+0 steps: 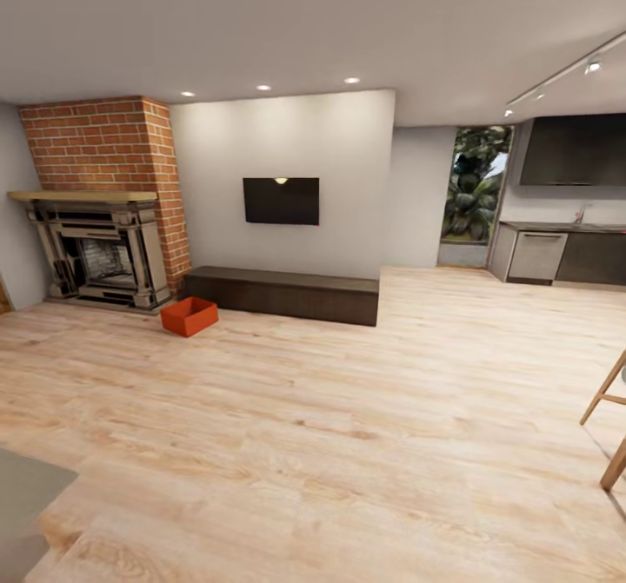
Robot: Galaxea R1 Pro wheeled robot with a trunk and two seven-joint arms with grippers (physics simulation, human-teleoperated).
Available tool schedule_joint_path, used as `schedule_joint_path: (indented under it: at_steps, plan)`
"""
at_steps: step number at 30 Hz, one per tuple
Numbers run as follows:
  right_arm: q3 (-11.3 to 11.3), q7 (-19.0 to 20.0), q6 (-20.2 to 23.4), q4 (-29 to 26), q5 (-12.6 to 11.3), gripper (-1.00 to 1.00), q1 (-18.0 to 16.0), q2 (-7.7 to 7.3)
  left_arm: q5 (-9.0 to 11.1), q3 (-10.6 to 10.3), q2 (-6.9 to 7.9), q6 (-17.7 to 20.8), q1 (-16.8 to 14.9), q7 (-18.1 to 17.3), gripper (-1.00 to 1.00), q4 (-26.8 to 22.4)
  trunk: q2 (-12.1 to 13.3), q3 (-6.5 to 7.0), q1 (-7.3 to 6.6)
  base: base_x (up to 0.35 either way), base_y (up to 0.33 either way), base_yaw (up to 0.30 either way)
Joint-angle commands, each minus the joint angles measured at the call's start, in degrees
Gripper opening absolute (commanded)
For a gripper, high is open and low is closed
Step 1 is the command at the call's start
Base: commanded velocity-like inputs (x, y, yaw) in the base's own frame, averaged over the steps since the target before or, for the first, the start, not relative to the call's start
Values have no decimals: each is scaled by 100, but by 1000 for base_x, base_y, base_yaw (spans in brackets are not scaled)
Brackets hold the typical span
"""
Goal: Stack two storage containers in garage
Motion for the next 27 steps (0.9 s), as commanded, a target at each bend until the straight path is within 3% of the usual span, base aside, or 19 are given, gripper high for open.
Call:
schedule_joint_path:
  at_steps: [1, 27]
  plan:
    - [19, -36, -22, 18, 58, 100, -8, 1, 45, -49, 0, 9, -4, 15, 100, -2, -5, -8, 4, 324, 0, 0]
    - [19, -36, -30, 18, 58, 100, -8, -8, 45, -49, 0, 9, -4, 15, 100, -2, -5, -8, 4, 323, 0, 0]
